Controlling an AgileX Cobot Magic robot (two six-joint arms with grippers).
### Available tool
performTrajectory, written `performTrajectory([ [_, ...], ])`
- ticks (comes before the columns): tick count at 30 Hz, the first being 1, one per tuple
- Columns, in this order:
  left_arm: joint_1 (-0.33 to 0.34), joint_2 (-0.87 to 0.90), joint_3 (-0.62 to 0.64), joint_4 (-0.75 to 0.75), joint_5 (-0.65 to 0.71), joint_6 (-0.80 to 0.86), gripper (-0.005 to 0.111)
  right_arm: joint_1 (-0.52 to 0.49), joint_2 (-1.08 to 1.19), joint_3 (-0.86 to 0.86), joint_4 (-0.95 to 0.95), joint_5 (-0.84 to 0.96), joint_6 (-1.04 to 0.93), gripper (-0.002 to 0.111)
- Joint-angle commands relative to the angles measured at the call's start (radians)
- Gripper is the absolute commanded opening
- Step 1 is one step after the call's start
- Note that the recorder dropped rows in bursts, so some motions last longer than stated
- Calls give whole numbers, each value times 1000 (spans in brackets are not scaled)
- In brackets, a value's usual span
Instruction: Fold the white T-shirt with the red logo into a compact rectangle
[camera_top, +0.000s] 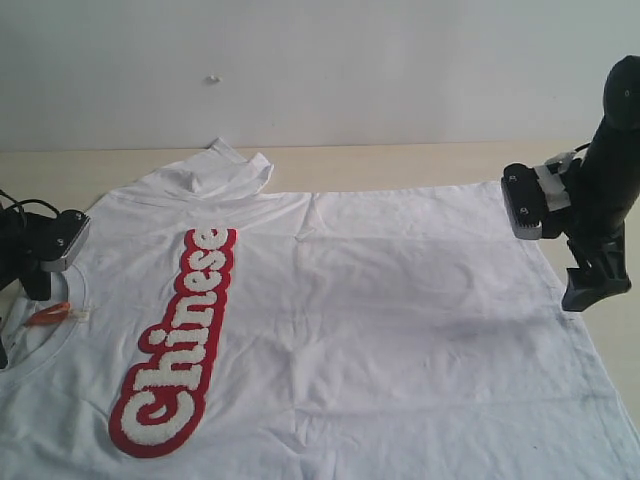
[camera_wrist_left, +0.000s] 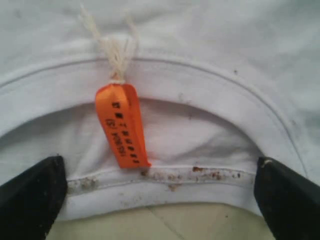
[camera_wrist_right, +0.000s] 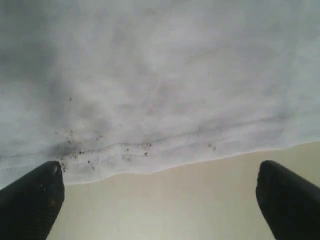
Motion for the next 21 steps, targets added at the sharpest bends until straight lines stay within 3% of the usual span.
performTrajectory([
  [1, 6, 40, 17, 11, 1, -1, 99, 0, 11, -12, 21, -4, -37, 105],
  [21, 6, 40, 17, 11, 1, -1, 99, 0, 94, -12, 14, 30, -30, 105],
])
